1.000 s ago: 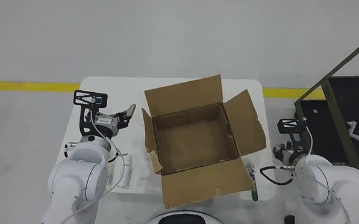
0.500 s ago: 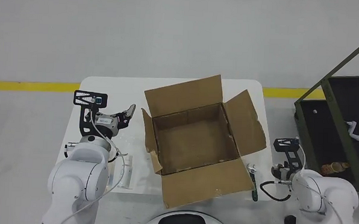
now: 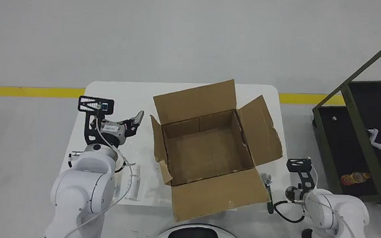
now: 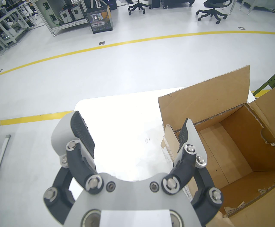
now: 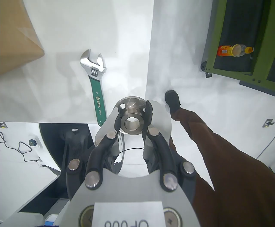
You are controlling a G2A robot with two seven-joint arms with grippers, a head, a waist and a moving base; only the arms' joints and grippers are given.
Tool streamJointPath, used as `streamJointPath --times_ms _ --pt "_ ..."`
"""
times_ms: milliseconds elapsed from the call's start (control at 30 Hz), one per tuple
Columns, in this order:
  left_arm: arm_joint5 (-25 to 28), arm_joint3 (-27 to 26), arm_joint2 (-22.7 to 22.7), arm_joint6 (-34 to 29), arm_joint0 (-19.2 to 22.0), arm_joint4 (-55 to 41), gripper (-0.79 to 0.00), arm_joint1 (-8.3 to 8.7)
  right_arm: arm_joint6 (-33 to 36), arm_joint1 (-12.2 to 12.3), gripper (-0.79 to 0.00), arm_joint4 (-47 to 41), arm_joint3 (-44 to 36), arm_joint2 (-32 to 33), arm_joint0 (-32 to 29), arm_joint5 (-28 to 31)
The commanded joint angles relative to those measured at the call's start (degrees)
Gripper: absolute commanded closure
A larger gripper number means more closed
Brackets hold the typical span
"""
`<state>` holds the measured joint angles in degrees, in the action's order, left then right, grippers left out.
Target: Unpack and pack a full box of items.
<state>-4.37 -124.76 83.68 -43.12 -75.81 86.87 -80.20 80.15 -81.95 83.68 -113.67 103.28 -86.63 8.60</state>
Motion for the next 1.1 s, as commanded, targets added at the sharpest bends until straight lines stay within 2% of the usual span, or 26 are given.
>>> streamJointPath --times_ms 0,233,1067 --pt "0.0 0.0 0.0 0.0 0.0 0.0 -0.785 0.0 -1.2 0.1 0.0 0.2 1.1 -0.3 0.0 0.1" --pt "0.0 0.0 0.0 0.0 0.0 0.0 -0.785 0.0 -5.0 0.4 0.0 0.6 4.3 -1.7 -0.1 -0.2" --pt "0.0 0.0 0.0 0.0 0.0 0.0 -0.785 0.0 -8.8 1.7 0.0 -1.2 11.6 -3.9 1.7 -0.8"
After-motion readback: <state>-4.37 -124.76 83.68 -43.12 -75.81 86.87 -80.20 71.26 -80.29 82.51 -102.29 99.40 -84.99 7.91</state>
